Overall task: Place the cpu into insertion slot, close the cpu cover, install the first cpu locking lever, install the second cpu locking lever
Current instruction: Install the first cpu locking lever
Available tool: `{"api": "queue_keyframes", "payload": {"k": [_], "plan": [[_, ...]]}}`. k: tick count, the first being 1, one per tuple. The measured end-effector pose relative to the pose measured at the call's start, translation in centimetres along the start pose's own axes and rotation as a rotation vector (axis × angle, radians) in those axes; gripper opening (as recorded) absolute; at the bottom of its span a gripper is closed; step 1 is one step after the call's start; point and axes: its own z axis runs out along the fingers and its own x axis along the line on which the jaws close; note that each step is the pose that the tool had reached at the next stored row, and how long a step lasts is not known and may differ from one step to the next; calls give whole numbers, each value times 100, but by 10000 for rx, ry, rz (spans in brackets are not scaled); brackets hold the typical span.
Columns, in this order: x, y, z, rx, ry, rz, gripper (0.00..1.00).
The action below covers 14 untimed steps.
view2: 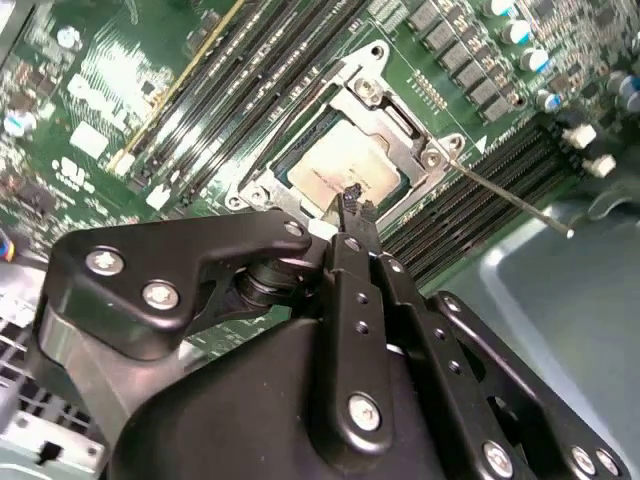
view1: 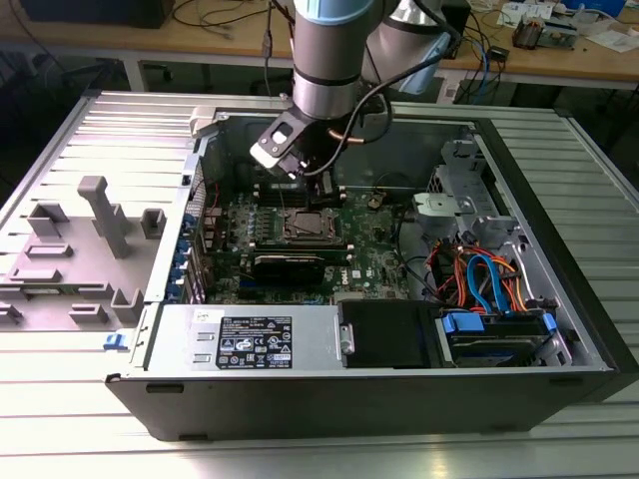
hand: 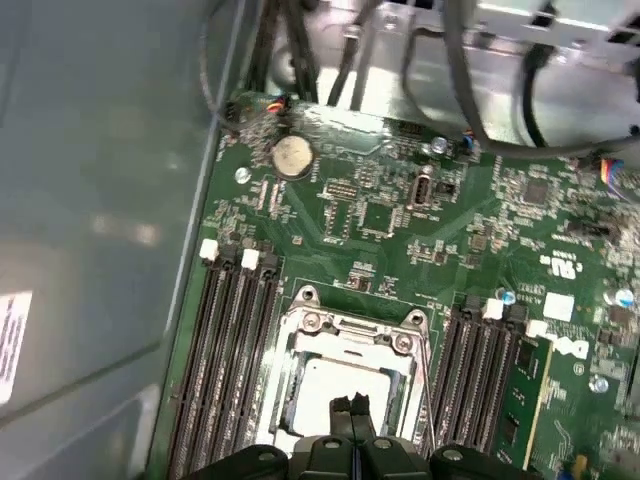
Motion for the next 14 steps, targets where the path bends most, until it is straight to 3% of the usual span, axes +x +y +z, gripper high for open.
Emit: {"api": "queue_keyframes", "payload": {"k": [2,4,6,14], "plan": [[0,0,-2,38,-6,-1154,11],[3,0,-81,42,-8,-1221,11],[4,0,-96,44,-6,-1355,11],[4,-1,-97,112,-20,-3242,11]]}}
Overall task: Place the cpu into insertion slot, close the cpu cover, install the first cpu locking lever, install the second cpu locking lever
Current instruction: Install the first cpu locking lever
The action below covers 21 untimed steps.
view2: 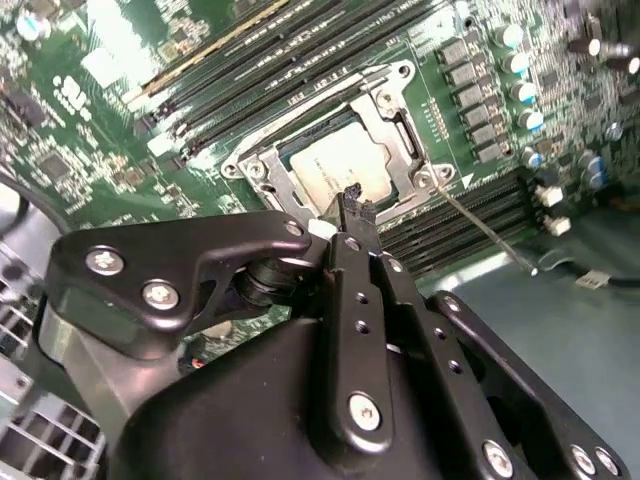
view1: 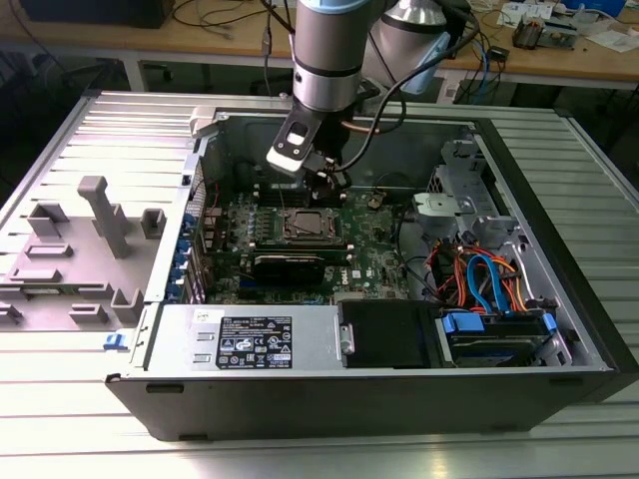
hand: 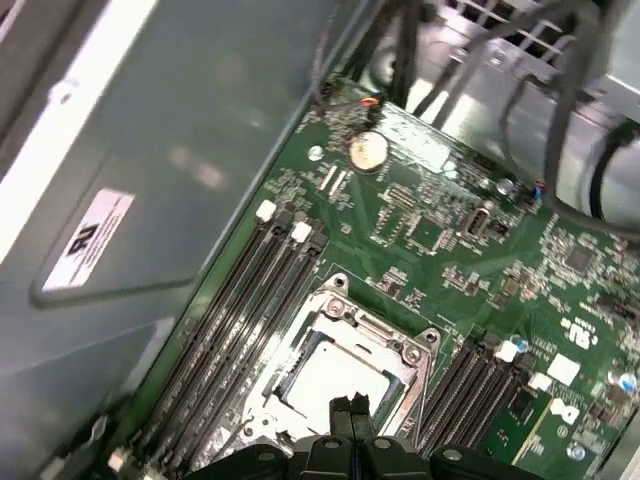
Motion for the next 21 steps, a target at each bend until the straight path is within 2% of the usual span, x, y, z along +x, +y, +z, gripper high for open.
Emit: {"api": "queue_keyframes", "payload": {"k": [3,7,9,21], "plan": [[0,0,0,40,-7,-1170,11],[0,0,0,74,-13,-2142,11],[0,-1,0,79,-14,-2257,11],[2,-3,0,78,-13,-2263,11]]}}
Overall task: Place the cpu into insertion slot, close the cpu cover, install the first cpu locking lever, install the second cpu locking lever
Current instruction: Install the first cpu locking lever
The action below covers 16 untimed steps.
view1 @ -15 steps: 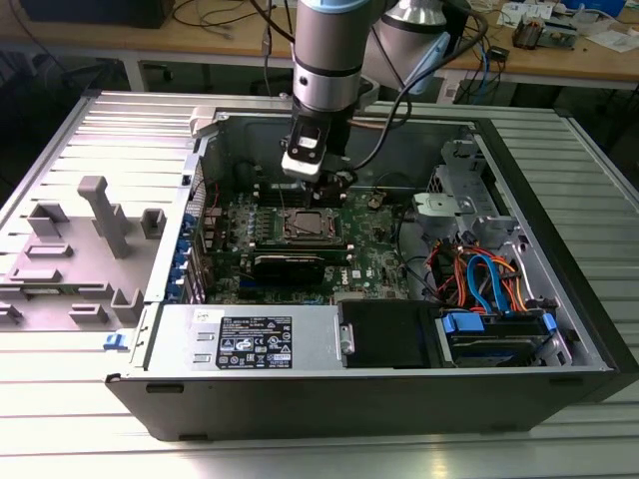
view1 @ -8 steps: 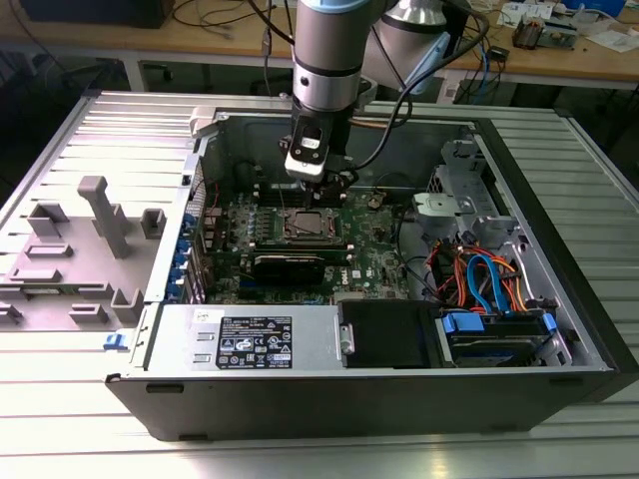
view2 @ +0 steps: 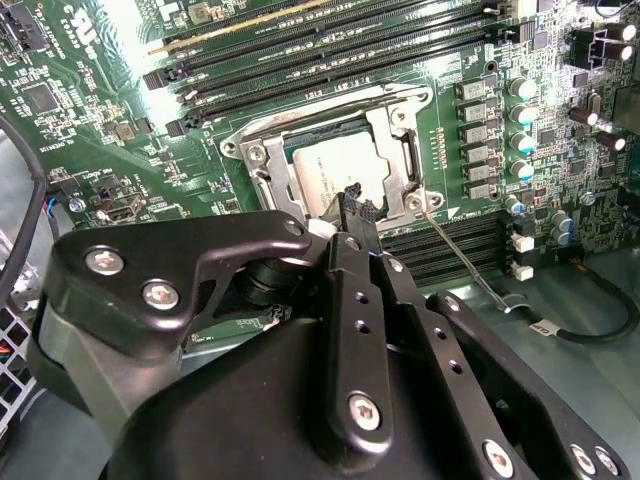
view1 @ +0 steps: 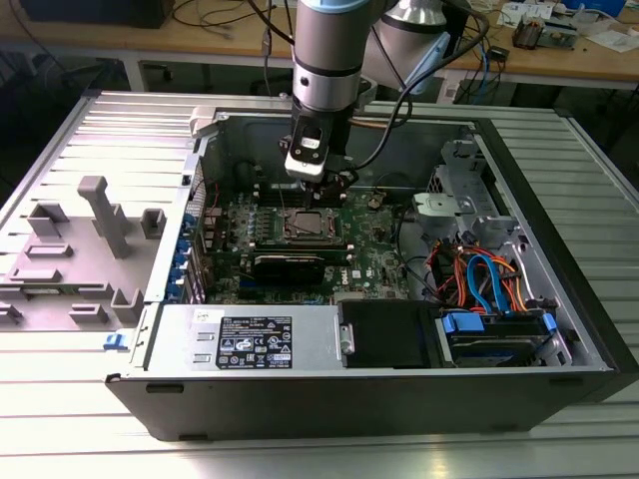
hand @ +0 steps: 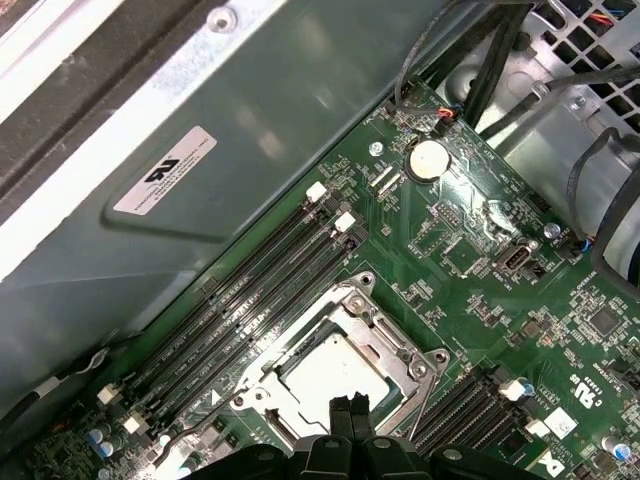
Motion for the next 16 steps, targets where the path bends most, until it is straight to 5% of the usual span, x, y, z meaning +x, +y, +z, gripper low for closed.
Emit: {"api": "queue_keyframes", "payload": {"k": [2,16], "plan": [[0,0,0,7,-2,-187,11],[0,-1,2,142,-24,-4122,11]]}}
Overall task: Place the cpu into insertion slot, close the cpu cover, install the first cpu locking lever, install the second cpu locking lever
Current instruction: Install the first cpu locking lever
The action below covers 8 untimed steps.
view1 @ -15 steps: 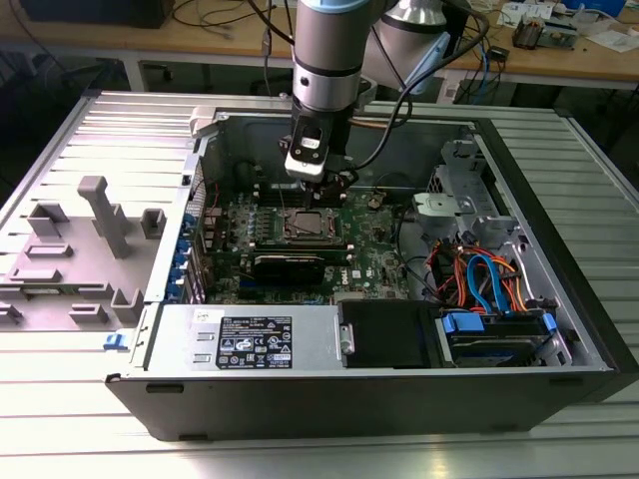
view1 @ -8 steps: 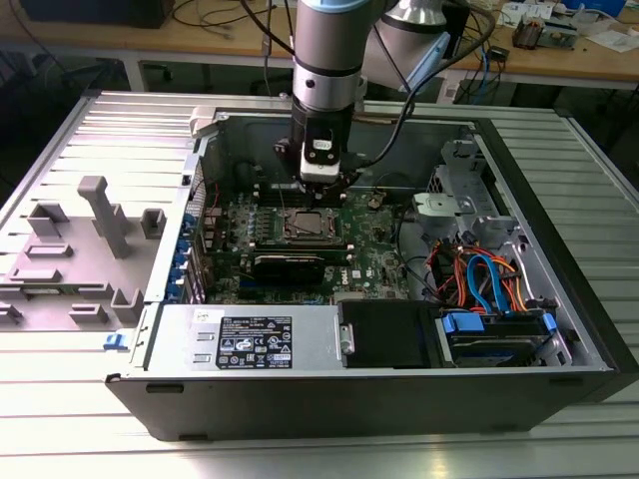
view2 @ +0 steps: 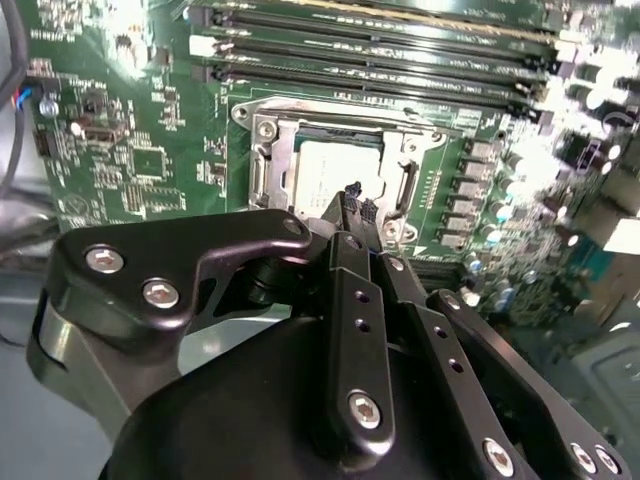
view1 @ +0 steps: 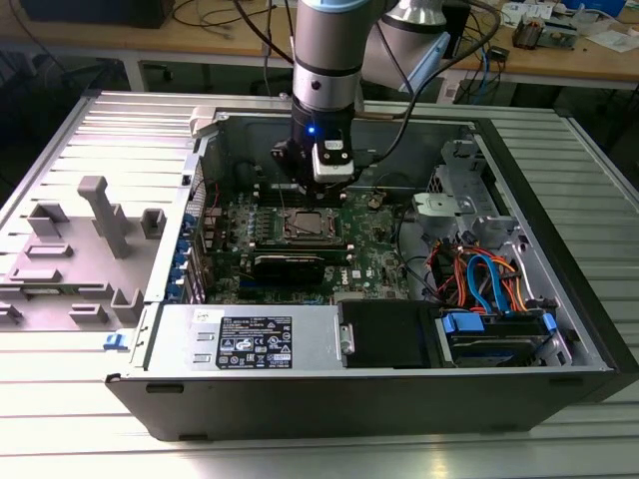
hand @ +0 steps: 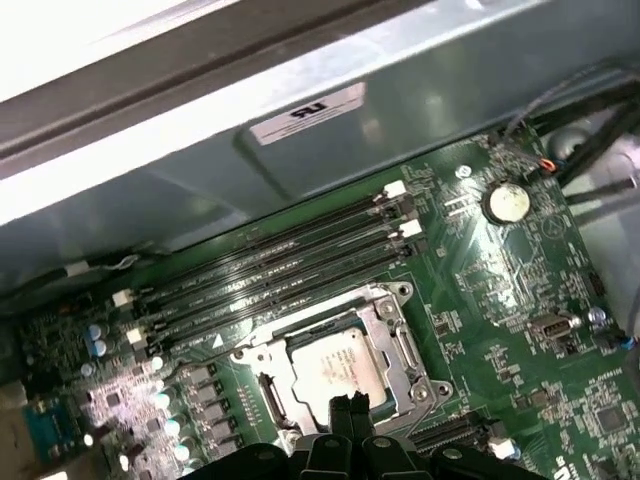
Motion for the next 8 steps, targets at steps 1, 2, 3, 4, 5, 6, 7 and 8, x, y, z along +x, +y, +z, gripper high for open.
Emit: {"api": "queue_keyframes", "payload": {"k": [1,2,3,4,5,6,7,8], "plan": [[0,0,0,6,-1,-187,11],[0,0,0,13,-2,-347,11],[6,-2,0,19,-3,-495,11],[6,-2,0,22,-3,-582,11],[6,-2,0,23,-4,-643,11],[5,-2,-1,23,-4,-666,11],[6,-2,-10,25,-4,-685,11],[6,-2,-21,25,-4,-688,11]]}}
